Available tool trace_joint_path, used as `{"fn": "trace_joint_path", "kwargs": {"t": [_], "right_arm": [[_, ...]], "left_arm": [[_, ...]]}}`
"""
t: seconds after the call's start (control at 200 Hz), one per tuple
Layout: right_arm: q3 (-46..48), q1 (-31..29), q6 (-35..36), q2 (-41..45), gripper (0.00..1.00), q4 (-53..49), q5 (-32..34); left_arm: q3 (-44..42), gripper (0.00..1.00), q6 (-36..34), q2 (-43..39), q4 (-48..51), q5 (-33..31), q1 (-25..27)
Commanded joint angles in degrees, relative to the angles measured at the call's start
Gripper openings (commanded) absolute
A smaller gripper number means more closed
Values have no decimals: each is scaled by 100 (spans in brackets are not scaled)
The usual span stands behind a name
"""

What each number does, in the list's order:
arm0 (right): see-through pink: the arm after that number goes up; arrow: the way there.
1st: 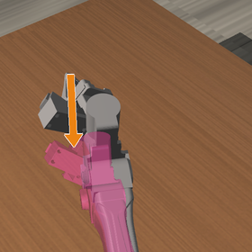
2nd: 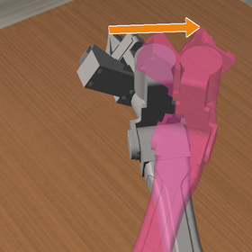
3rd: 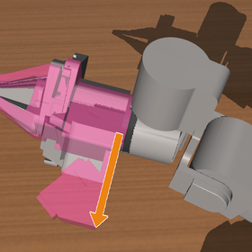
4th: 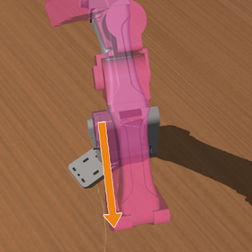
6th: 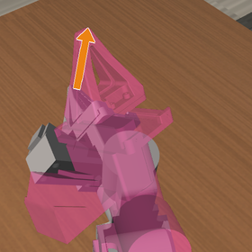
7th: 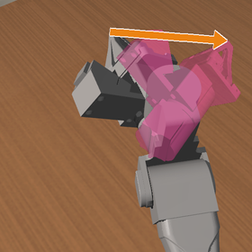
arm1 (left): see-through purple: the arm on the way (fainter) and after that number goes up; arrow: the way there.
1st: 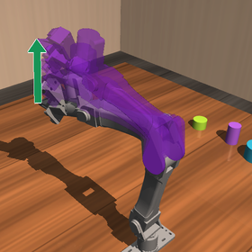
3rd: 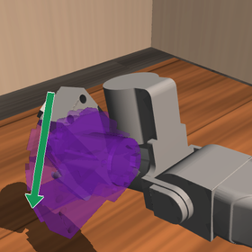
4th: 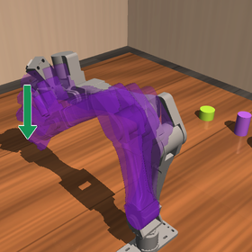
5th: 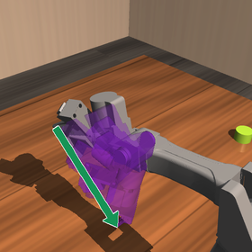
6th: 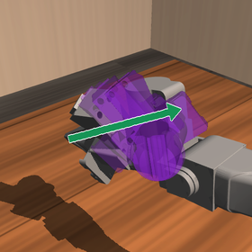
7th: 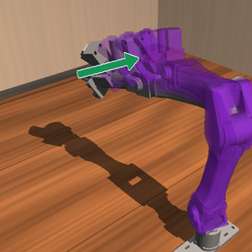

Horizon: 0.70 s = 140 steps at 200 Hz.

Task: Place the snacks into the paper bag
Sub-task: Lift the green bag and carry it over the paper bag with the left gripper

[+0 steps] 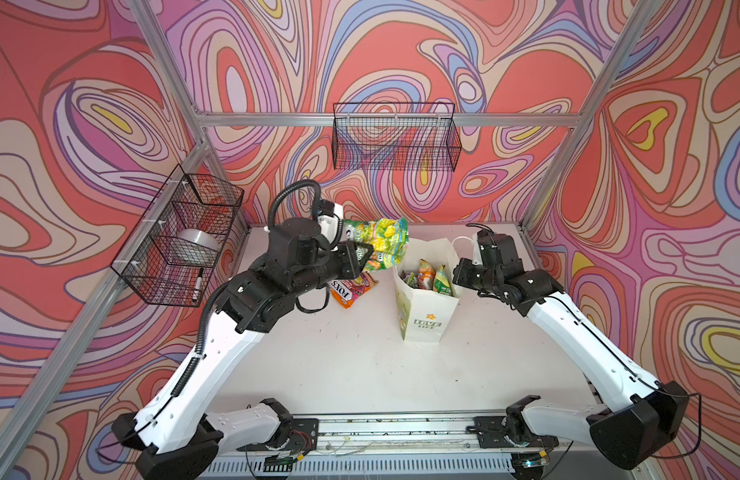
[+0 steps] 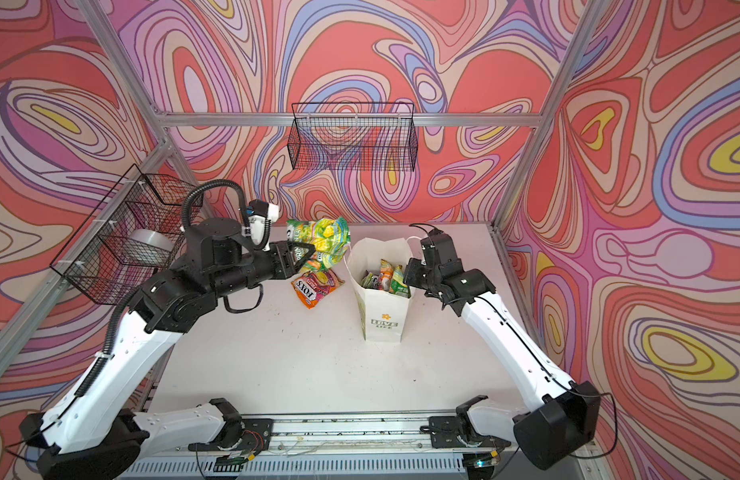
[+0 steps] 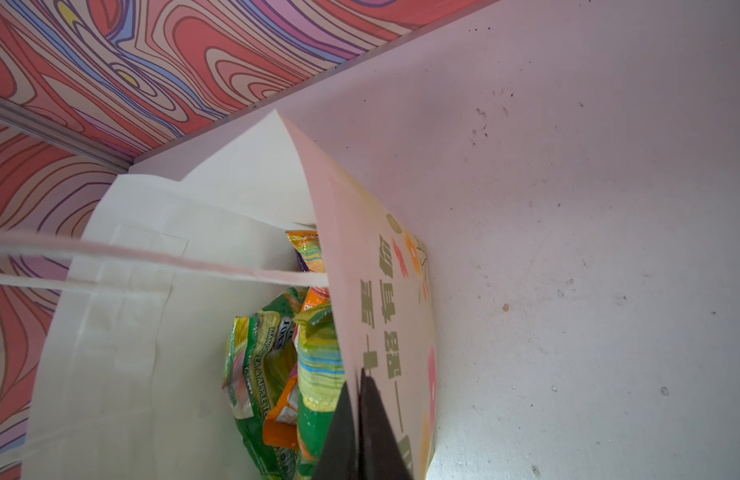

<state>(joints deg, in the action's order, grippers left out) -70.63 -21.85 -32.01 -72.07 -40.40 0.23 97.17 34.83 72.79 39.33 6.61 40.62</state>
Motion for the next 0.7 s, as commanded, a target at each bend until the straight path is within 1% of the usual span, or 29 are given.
{"fn": "trace_joint_path", "kwargs": {"t": [0.0, 0.1, 0.17, 0.285, 0.331, 0.426, 0.621, 0.696], "right_arm": [[-115, -38, 54, 214, 0, -24, 47], [-111, -38, 48, 255, 0, -75, 81], [-105, -39, 59, 288, 0, -102, 100], [-109, -39, 60, 292, 0, -125, 99], [-109, -37, 62, 295, 0, -118, 100], [-152, -39, 63, 299, 0, -142, 109], [-179, -39, 90, 299, 0, -146, 153], [-186, -39, 90, 274, 0, -119, 128]], "left_arm": [[658, 30, -312, 700, -202, -275, 460], [1325, 30, -533, 1447, -28, -487, 857], [1734, 30, -624, 1934, 121, -590, 1014], [2213, 30, -698, 2555, 293, -654, 1122], [2300, 30, -728, 2759, 323, -831, 1128], [2688, 30, -819, 3164, 744, -1161, 1125], [2418, 30, -976, 3388, 796, -1643, 1116], [2258, 30, -987, 3429, 758, -1686, 1083]]}}
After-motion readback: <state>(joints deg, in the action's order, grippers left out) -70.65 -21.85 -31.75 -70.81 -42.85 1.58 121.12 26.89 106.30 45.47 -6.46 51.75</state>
